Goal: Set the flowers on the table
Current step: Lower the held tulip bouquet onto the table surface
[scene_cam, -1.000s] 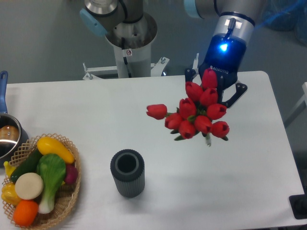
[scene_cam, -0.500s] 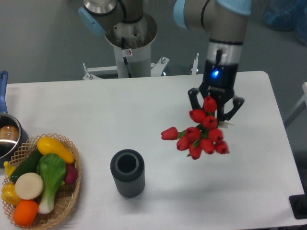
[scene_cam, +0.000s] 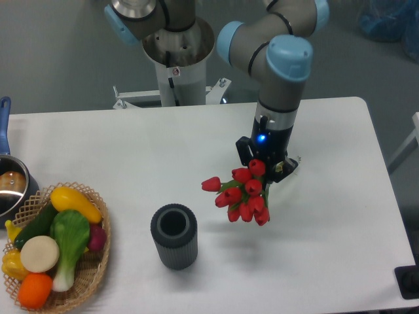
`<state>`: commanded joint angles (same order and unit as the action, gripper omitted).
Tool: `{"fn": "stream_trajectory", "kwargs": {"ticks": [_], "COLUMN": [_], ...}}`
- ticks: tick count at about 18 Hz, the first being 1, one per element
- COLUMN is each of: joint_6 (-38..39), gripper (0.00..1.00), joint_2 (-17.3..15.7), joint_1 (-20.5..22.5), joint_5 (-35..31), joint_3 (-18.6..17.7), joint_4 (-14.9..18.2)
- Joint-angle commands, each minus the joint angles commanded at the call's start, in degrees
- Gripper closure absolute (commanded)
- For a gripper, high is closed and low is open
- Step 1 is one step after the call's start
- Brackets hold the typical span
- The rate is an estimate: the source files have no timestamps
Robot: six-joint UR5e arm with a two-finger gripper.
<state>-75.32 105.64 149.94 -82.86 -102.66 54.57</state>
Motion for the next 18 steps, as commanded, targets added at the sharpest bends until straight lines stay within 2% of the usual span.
{"fn": "stream_trajectory", "kwargs": {"ticks": [2, 11, 18], "joint_6": [-0.62, -0.36, -0.09], "gripper": [0.64, 0.59, 0.59], "joint_2": [1.84, 6.50, 8.01], "joint_1": [-1.14, -1.67, -2.73], "joint_5": [-3.08, -3.27, -3.27], "joint_3": [0.17, 0.18, 0.09], "joint_4": [-0.08, -0.61, -0.79]}}
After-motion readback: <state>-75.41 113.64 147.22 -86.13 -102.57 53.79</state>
